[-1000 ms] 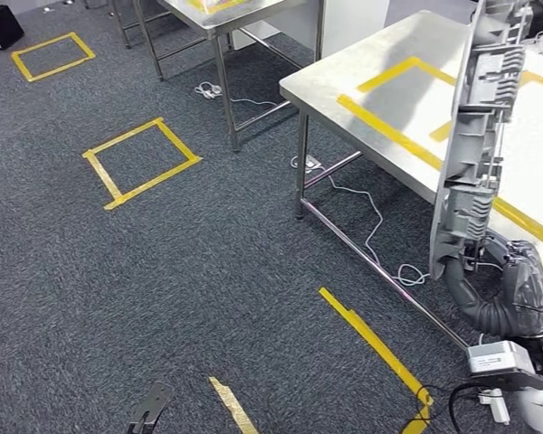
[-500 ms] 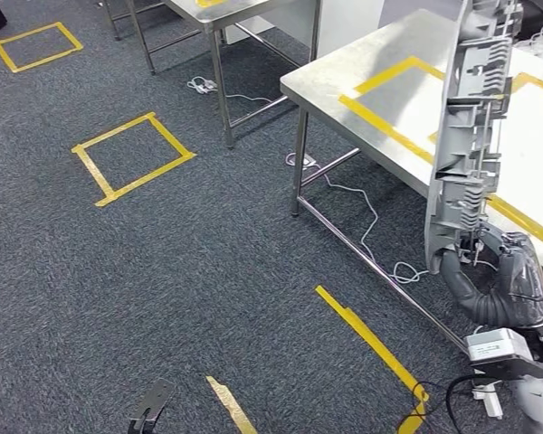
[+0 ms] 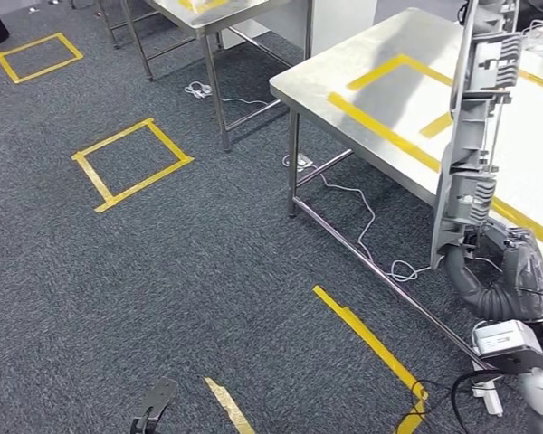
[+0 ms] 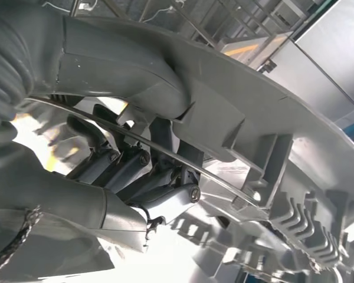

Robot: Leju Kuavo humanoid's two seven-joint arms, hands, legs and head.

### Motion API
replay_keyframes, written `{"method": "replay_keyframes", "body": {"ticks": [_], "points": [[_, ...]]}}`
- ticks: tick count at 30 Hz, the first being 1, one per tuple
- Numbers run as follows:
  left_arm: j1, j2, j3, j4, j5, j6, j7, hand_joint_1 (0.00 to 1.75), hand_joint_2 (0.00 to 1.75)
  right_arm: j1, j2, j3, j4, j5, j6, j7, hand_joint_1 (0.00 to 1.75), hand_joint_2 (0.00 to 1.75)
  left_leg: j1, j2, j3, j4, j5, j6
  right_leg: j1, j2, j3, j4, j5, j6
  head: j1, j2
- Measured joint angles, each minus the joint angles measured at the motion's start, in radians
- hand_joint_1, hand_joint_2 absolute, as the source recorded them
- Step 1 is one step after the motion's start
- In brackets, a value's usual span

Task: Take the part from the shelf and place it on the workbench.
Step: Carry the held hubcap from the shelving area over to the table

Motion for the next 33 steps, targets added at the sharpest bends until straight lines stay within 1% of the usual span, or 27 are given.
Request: {"method": "replay_keyframes", "body": {"ticks": [1, 3, 4, 5, 6, 8, 9, 10, 11, 13, 14, 15, 16, 18, 19, 20, 21, 22, 23, 24, 25, 26, 28, 29, 30, 31, 33], "points": [[0.0, 0.0, 0.0, 0.0, 0.0, 0.0, 0.0, 0.0, 1.75, -0.001, 0.0, 0.0, 0.0, -0.001, 0.001, 0.0, 1.75, 1.75, 0.001, 0.0, -0.02, 0.049, -0.029, -0.004, -0.001, 0.0, 0.001, -0.001, 0.001, -0.005, -0.001, 0.0], [0.002, -0.001, 0.0, 0.0, 0.0, 0.0, 0.0, 0.0, 1.75, -0.001, 0.0, 0.001, 0.001, -0.002, 0.003, 0.0, 1.75, 1.75, 0.002, -0.001, -0.081, 0.188, -0.094, -0.009, 0.0, 0.002, 0.001, -0.001, 0.0, -0.011, -0.003, 0.0], [0.003, -0.002, 0.0, 0.0, 0.0, 0.0, 0.0, 0.0, 1.75, -0.001, 0.0, 0.002, 0.002, -0.003, 0.004, 0.0, 1.75, 1.75, 0.002, -0.001, -0.105, 0.241, -0.111, -0.009, 0.001, 0.004, 0.001, -0.001, 0.0, -0.011, -0.003, 0.0], [0.005, -0.002, 0.0, 0.0, 0.0, 0.0, 0.0, 0.0, 1.75, -0.001, 0.0, 0.002, 0.003, -0.003, 0.004, 0.0, 1.75, 1.75, 0.002, -0.001, -0.114, 0.261, -0.108, -0.008, 0.001, 0.007, 0.002, 0.0, -0.001, -0.011, -0.004, 0.0], [0.005, -0.002, 0.0, 0.0, 0.0, 0.0, 0.0, 0.0, 1.75, -0.001, 0.0, 0.003, 0.003, -0.003, 0.004, 0.0, 1.75, 1.75, 0.002, -0.001, -0.104, 0.238, -0.085, -0.004, 0.002, 0.011, 0.003, 0.0, -0.001, -0.011, -0.004, 0.0], [0.005, 0.0, 0.0, 0.0, 0.001, 0.001, 0.0, 0.0, 1.75, -0.001, 0.0, 0.005, 0.004, -0.003, 0.004, 0.0, 1.75, 1.75, 0.0, -0.007, -0.043, 0.104, -0.012, 0.007, 0.003, 0.017, 0.006, 0.0, -0.002, -0.01, -0.004, 0.0], [0.005, 0.002, 0.0, 0.0, 0.001, 0.001, 0.0, 0.0, 1.75, -0.001, 0.0, 0.006, 0.004, -0.003, 0.004, 0.0, 1.75, 1.75, -0.001, -0.012, -0.013, 0.038, 0.013, 0.013, 0.005, 0.019, 0.005, 0.0, -0.002, -0.008, -0.003, 0.0], [0.004, 0.004, 0.0, 0.0, 0.001, 0.001, 0.0, 0.0, 1.75, -0.001, 0.0, 0.006, 0.004, -0.003, 0.004, 0.0, 1.75, 1.75, -0.003, -0.015, 0.006, -0.006, 0.025, 0.016, 0.005, 0.021, 0.003, 0.001, -0.002, -0.004, -0.003, 0.0], [0.004, 0.005, 0.0, 0.0, 0.001, 0.002, 0.0, 0.0, 1.75, -0.001, 0.0, 0.007, 0.004, -0.004, 0.004, 0.0, 1.75, 1.75, -0.005, -0.017, 0.014, -0.026, 0.025, 0.018, 0.005, 0.023, -0.001, 0.001, -0.001, 0.0, -0.003, 0.0], [0.005, 0.004, 0.0, 0.0, 0.001, 0.002, 0.0, 0.0, 1.75, 0.0, 0.0, 0.007, 0.005, -0.004, 0.004, 0.0, 1.75, 1.75, -0.005, -0.015, 0.015, -0.037, 0.025, 0.021, 0.003, 0.025, -0.005, -0.001, 0.0, 0.011, -0.003, 0.0], [0.005, 0.004, 0.0, 0.0, 0.001, 0.002, 0.0, 0.0, 1.75, -0.001, 0.0, 0.007, 0.005, -0.004, 0.004, 0.0, 1.75, 1.75, -0.003, -0.013, 0.016, -0.042, 0.028, 0.026, 0.003, 0.022, -0.009, 0.003, -0.006, 0.016, -0.002, 0.0], [0.004, 0.004, 0.0, 0.0, 0.001, 0.002, 0.0, 0.0, 1.75, -0.002, 0.0, 0.007, 0.005, -0.004, 0.004, 0.0, 1.75, 1.75, -0.001, -0.01, 0.018, -0.048, 0.031, 0.031, 0.003, 0.019, -0.019, 0.022, -0.02, 0.02, -0.001, 0.0], [0.003, 0.004, 0.0, 0.0, 0.002, 0.002, 0.0, 0.0, 1.75, -0.003, 0.0, 0.007, 0.005, -0.004, 0.004, 0.001, 1.75, 1.75, 0.002, -0.008, 0.02, -0.053, 0.034, 0.035, 0.004, 0.016, -0.037, 0.061, -0.044, 0.023, 0.001, 0.0], [0.003, 0.005, 0.0, 0.0, 0.002, 0.003, -0.001, 0.0, 1.75, -0.003, 0.0, 0.007, 0.007, -0.005, 0.005, 0.0, 1.75, 1.75, 0.001, -0.005, 0.02, -0.053, 0.035, 0.038, 0.003, 0.011, -0.099, 0.193, -0.103, 0.027, 0.003, 0.0], [0.004, 0.005, 0.0, 0.0, 0.002, 0.003, -0.001, 0.0, 1.75, -0.003, 0.0, 0.007, 0.008, -0.005, 0.005, 0.0, 1.75, 1.75, 0.001, -0.003, 0.02, -0.052, 0.035, 0.038, 0.003, 0.011, -0.128, 0.252, -0.122, 0.03, 0.003, 0.0], [0.004, 0.004, 0.0, 0.0, 0.002, 0.003, -0.001, 0.0, 1.75, -0.002, 0.0, 0.007, 0.009, -0.005, 0.005, 0.0, 1.75, 1.75, 0.001, -0.001, 0.02, -0.052, 0.034, 0.038, 0.002, 0.01, -0.145, 0.282, -0.123, 0.032, 0.003, 0.0], [0.004, 0.004, 0.0, 0.0, 0.002, 0.003, -0.001, 0.0, 1.75, -0.003, 0.0, 0.007, 0.01, -0.005, 0.006, 0.0, 1.75, 1.75, 0.001, 0.0, 0.02, -0.051, 0.034, 0.038, 0.002, 0.009, -0.141, 0.269, -0.103, 0.033, 0.003, 0.0], [0.004, 0.003, 0.0, 0.0, 0.002, 0.003, -0.001, 0.0, 1.75, -0.004, 0.0, 0.007, 0.01, -0.005, 0.007, 0.0, 1.75, 1.75, 0.002, 0.001, 0.021, -0.05, 0.032, 0.036, 0.001, 0.006, -0.117, 0.217, -0.068, 0.033, 0.003, 0.0], [0.004, 0.002, 0.0, 0.0, 0.002, 0.003, -0.001, 0.0, 1.75, -0.006, 0.0, 0.007, 0.011, -0.006, 0.008, 0.0, 1.75, 1.75, 0.003, 0.001, 0.022, -0.047, 0.03, 0.033, 0.001, -0.001, -0.083, 0.143, -0.033, 0.034, 0.003, 0.0], [0.003, 0.001, 0.0, 0.0, 0.002, 0.003, -0.001, 0.0, 1.75, -0.009, 0.0, 0.007, 0.011, -0.006, 0.009, 0.0, 1.75, 1.75, 0.001, 0.001, 0.021, -0.043, 0.027, 0.029, 0.002, -0.008, -0.046, 0.073, -0.009, 0.032, 0.004, 0.0], [0.003, 0.001, 0.0, 0.0, 0.002, 0.003, -0.001, 0.0, 1.75, -0.011, 0.0, 0.007, 0.011, -0.007, 0.009, 0.001, 1.75, 1.75, -0.001, 0.001, 0.02, -0.04, 0.026, 0.024, 0.003, -0.013, -0.021, 0.026, 0.003, 0.029, 0.003, 0.0], [0.003, 0.001, 0.0, 0.0, 0.002, 0.003, -0.001, 0.0, 1.75, -0.012, -0.001, 0.008, 0.011, -0.007, 0.01, 0.001, 1.75, 1.75, -0.003, 0.002, 0.018, -0.038, 0.026, 0.02, 0.005, -0.015, -0.008, 0.002, 0.004, 0.024, 0.003, 0.0], [0.005, 0.002, 0.0, 0.0, 0.002, 0.004, -0.002, 0.0, 1.75, -0.012, -0.002, 0.008, 0.011, -0.008, 0.011, 0.001, 1.75, 1.75, -0.004, 0.006, 0.016, -0.037, 0.027, 0.012, 0.006, -0.009, -0.008, 0.001, 0.004, 0.013, 0.002, 0.0], [0.005, 0.002, 0.0, 0.0, 0.002, 0.004, -0.002, 0.0, 1.75, -0.013, -0.003, 0.008, 0.011, -0.009, 0.012, 0.001, 1.75, 1.75, -0.003, 0.007, 0.016, -0.033, 0.022, 0.007, 0.005, -0.006, -0.008, 0.0, 0.006, 0.008, 0.002, 0.0], [0.004, 0.003, 0.0, 0.0, 0.002, 0.005, -0.002, 0.0, 1.75, -0.013, -0.003, 0.008, 0.011, -0.009, 0.013, 0.001, 1.75, 1.75, -0.002, 0.007, 0.01, -0.018, 0.01, 0.002, 0.003, -0.005, -0.008, 0.0, 0.007, 0.002, 0.001, 0.0], [0.004, 0.003, 0.0, 0.0, 0.002, 0.005, -0.002, 0.0, 1.75, -0.014, -0.003, 0.008, 0.011, -0.009, 0.013, 0.001, 1.75, 1.75, -0.001, 0.006, -0.004, 0.018, -0.014, -0.003, 0.002, -0.003, -0.007, -0.002, 0.008, -0.005, 0.0, 0.0], [0.004, 0.003, 0.0, 0.0, 0.002, 0.006, -0.002, 0.0, 1.75, -0.014, -0.003, 0.008, 0.012, -0.009, 0.015, 0.001, 1.75, 1.75, 0.0, 0.004, -0.06, 0.148, -0.081, -0.009, 0.001, 0.0, -0.007, -0.002, 0.008, -0.012, -0.003, 0.0]]}}
